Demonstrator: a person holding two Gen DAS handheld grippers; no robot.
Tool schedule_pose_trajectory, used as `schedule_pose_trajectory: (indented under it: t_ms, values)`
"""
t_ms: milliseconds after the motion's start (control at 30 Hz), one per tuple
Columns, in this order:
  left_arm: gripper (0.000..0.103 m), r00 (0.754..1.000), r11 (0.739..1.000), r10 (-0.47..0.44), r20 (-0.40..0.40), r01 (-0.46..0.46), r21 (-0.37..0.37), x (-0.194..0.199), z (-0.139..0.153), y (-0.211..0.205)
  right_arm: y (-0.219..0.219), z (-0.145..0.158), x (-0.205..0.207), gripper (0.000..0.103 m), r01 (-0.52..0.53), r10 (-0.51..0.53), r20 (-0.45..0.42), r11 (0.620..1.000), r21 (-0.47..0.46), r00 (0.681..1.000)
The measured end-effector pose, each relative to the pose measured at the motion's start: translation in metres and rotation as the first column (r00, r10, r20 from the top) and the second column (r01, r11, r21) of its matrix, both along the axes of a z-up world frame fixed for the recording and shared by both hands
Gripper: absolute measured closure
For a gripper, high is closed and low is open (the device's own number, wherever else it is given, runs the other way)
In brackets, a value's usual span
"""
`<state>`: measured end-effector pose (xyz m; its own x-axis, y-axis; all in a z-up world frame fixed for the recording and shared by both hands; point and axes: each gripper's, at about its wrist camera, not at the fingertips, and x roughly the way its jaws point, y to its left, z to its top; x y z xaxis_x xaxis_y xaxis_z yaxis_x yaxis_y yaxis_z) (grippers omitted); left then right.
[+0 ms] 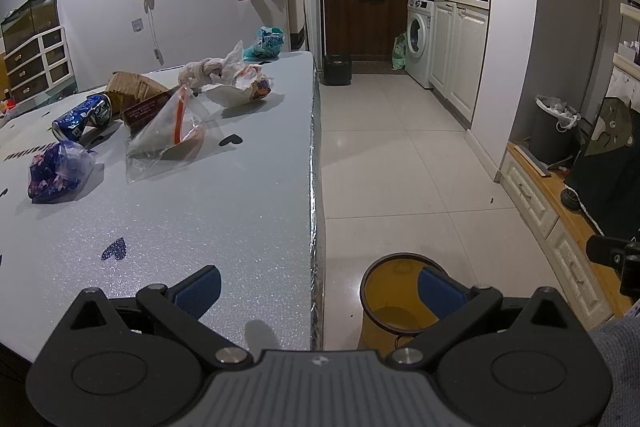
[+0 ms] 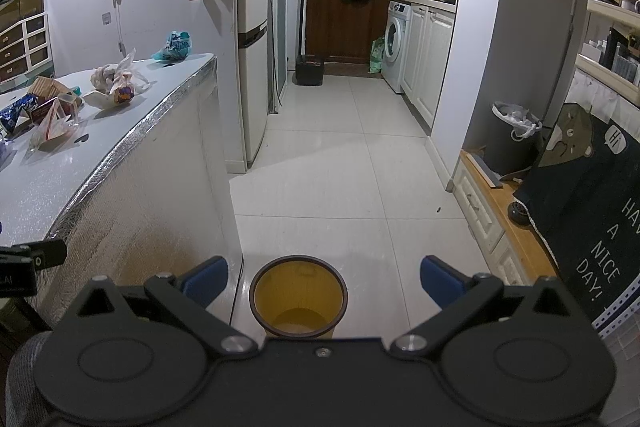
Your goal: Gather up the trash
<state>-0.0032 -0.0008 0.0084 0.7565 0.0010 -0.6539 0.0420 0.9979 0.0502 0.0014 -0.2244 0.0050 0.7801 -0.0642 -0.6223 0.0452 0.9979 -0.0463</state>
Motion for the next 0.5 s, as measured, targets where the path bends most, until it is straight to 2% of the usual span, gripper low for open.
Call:
schedule_pose_trajectory:
  t_ms: [500]
  values:
    - [0.000,1.000,1.000,-0.003,0.004,0.003,0.004,-0.0005,0.0006,-0.0004,-0.0019,-0.0034,-0.0019,0.000,0.004,-0.004,0.000,1.000,0.001,1.000]
